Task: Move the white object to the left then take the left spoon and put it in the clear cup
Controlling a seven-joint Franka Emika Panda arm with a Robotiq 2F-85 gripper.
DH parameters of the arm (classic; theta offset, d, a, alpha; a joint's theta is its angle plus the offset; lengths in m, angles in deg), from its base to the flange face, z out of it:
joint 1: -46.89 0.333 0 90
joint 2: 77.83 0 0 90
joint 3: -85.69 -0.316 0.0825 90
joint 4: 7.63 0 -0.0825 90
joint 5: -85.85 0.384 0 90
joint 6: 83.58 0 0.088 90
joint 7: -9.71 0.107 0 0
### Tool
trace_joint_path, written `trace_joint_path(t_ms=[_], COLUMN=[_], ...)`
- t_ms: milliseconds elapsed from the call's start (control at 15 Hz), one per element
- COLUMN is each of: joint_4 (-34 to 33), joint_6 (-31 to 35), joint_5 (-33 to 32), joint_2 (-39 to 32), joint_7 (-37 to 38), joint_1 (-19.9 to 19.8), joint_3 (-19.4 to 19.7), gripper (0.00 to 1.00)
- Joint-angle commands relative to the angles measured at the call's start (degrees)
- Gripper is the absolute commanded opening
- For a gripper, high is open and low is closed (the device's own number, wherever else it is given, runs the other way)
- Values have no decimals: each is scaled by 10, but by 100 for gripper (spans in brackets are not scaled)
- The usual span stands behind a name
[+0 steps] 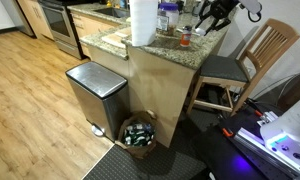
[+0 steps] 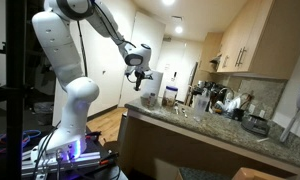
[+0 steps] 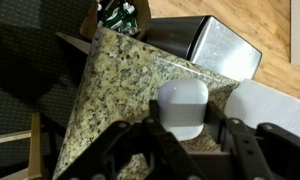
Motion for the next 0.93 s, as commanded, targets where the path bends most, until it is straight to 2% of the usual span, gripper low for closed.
trace_joint_path(t_ms=[0, 400, 667, 733, 867], joint_4=[12, 39, 46, 43, 43], joint_6=[-7, 29, 87, 58, 72], joint_5=[8, 62, 108, 88, 93], joint_2=[-11, -65, -102, -88, -100], joint_7=[-16, -87, -165, -132, -146], joint_1=[-6, 4, 9, -3, -2], joint_3=[6, 26, 27, 18, 19], gripper=[19, 19, 19, 44, 44])
